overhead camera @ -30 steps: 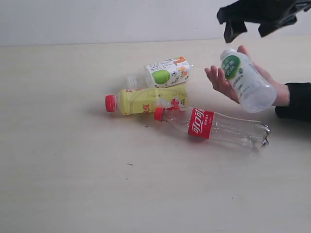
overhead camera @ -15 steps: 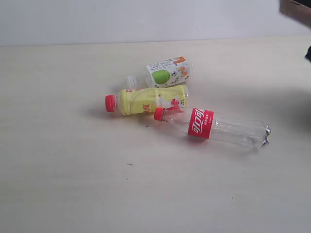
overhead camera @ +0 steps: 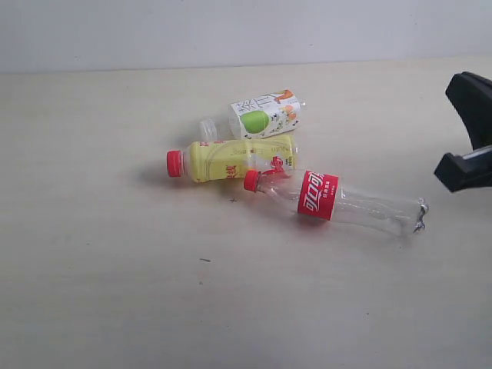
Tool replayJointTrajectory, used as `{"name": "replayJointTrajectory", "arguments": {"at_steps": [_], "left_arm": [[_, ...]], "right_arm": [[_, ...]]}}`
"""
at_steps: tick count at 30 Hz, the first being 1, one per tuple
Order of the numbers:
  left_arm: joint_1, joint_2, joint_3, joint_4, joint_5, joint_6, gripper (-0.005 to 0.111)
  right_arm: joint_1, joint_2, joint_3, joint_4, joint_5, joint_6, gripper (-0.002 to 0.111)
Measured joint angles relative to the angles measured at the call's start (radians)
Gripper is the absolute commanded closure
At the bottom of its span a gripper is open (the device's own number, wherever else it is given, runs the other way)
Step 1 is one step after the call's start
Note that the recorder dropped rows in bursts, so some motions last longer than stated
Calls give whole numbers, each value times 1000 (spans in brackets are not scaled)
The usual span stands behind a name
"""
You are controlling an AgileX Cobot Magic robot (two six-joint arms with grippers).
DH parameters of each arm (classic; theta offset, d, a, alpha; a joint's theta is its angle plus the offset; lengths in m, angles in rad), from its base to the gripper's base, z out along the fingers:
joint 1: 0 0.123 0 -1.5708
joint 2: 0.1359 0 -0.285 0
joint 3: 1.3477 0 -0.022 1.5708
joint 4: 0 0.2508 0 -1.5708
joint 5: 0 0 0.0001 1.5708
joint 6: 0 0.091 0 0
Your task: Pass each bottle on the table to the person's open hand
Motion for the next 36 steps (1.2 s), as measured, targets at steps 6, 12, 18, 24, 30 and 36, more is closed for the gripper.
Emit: {"name": "replayJointTrajectory", "arguments": {"at_steps": [6, 12, 18, 24, 30, 36], "left_arm": [[0, 0, 0, 0, 0, 0, 105], [0, 0, 0, 0, 0, 0, 105], [0, 0, 0, 0, 0, 0, 105], [0, 0, 0, 0, 0, 0, 105], [0, 0, 0, 0, 0, 0, 105], [0, 0, 0, 0, 0, 0, 105]], "right_arm": [[0, 0, 83, -21, -56, -2, 108], [0, 0, 100, -66, -127, 61, 108], [0, 0, 100, -105, -132, 80, 108], [0, 0, 100, -105, -132, 91, 108], [0, 0, 100, -105, -132, 115, 108], [0, 0, 100, -105, -132, 132, 108]]}}
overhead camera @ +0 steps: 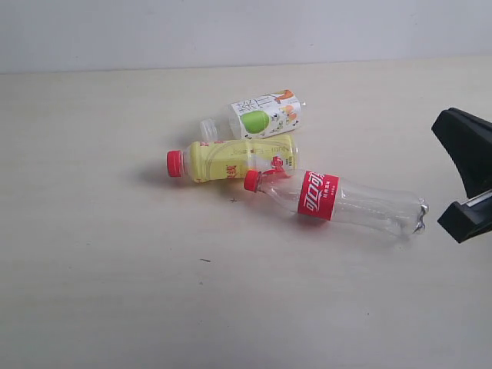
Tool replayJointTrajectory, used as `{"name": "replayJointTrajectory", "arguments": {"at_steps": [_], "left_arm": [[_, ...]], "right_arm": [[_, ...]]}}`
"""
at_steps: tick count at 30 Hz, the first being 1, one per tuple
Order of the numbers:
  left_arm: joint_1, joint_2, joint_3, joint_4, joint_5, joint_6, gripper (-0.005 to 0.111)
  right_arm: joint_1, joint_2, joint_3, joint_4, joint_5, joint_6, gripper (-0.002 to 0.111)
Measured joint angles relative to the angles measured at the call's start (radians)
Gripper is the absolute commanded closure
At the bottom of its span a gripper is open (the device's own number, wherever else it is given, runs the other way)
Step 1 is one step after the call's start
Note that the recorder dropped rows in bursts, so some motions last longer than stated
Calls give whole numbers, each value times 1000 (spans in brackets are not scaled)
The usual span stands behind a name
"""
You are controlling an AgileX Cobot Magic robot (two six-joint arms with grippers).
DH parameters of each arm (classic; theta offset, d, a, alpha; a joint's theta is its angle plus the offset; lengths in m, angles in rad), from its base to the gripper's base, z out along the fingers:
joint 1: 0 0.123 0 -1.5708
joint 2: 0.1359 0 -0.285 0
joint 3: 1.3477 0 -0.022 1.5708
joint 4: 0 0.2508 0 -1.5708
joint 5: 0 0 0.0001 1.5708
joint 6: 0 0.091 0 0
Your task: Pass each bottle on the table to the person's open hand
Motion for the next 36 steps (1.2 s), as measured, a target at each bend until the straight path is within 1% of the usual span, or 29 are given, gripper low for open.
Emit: {"name": "replayJointTrajectory", "arguments": {"at_steps": [2, 8, 25, 36], "left_arm": [[0, 0, 0, 0, 0, 0, 105], [0, 0, 0, 0, 0, 0, 105], [0, 0, 0, 0, 0, 0, 105], [0, 0, 0, 0, 0, 0, 105]], "right_arm": [[0, 0, 0, 0, 0, 0, 108], [0, 0, 0, 0, 2, 86, 108], [0, 0, 0, 0, 51, 90, 108], [0, 0, 0, 0, 51, 102, 108]]}}
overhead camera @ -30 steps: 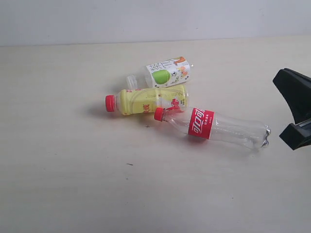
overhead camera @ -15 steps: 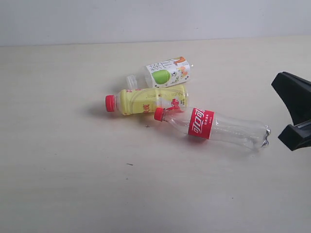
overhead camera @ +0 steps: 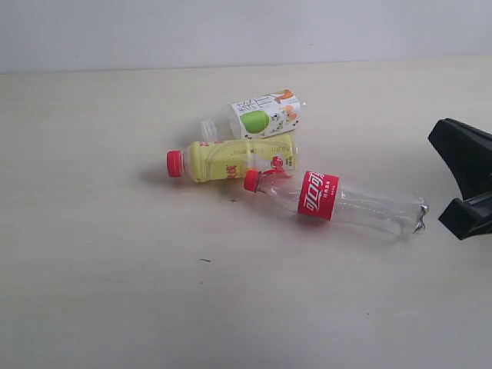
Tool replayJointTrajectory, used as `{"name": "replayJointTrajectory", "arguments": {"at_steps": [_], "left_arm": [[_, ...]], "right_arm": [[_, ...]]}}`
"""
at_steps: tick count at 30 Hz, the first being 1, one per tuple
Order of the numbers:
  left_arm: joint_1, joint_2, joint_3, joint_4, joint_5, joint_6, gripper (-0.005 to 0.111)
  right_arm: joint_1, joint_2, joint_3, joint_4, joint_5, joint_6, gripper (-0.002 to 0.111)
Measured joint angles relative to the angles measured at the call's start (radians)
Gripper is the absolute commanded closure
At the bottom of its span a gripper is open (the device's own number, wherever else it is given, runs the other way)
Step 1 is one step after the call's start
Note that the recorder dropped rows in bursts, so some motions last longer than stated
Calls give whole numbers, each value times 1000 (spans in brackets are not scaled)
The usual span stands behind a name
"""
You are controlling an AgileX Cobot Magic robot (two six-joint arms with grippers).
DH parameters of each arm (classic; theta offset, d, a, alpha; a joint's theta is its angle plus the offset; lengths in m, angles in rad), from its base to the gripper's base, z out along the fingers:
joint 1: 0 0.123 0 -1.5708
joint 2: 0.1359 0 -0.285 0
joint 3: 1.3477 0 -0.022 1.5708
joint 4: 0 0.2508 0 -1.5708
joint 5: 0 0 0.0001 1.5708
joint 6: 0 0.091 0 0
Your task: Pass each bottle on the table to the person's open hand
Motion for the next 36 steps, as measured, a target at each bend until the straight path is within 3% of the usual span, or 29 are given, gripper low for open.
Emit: {"name": "replayJointTrajectory", "arguments": {"at_steps": [25, 32, 36], "left_arm": [[0, 0, 0, 0, 0, 0, 105], [0, 0, 0, 0, 0, 0, 105], [0, 0, 0, 0, 0, 0, 105]], "right_arm": [[0, 0, -27, -31, 34, 46, 108], [0, 8, -387, -377, 418, 370, 108], [0, 54, -605, -834, 565, 787, 108]]}}
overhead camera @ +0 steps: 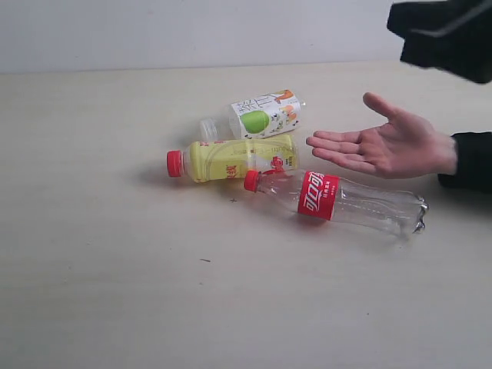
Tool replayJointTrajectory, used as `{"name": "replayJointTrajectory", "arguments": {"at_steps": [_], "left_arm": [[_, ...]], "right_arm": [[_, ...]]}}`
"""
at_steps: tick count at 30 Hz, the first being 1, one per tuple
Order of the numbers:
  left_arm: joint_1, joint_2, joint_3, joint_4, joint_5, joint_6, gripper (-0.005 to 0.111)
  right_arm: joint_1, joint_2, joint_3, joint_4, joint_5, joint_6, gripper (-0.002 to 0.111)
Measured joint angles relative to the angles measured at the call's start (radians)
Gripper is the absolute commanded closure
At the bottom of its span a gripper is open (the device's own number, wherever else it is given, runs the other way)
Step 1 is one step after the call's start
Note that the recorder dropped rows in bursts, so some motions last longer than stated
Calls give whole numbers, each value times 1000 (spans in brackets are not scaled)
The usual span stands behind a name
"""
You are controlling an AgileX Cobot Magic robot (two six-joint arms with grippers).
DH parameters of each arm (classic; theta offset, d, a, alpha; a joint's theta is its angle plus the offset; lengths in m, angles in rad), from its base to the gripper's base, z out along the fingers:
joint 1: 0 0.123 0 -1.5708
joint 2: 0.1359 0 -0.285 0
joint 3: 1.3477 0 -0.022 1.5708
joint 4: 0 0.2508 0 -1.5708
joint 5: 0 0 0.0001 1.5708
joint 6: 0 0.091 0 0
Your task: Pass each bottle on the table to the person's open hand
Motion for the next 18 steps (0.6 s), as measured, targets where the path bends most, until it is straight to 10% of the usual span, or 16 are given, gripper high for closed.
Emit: {"name": "replayJointTrajectory", "arguments": {"at_steps": [8, 18], "left_arm": [[0, 0, 0, 0, 0, 0, 105], [0, 0, 0, 0, 0, 0, 105]], "right_arm": [[0, 124, -294, -588, -54, 596, 108], [0, 248, -356, -630, 218, -26, 97]]}}
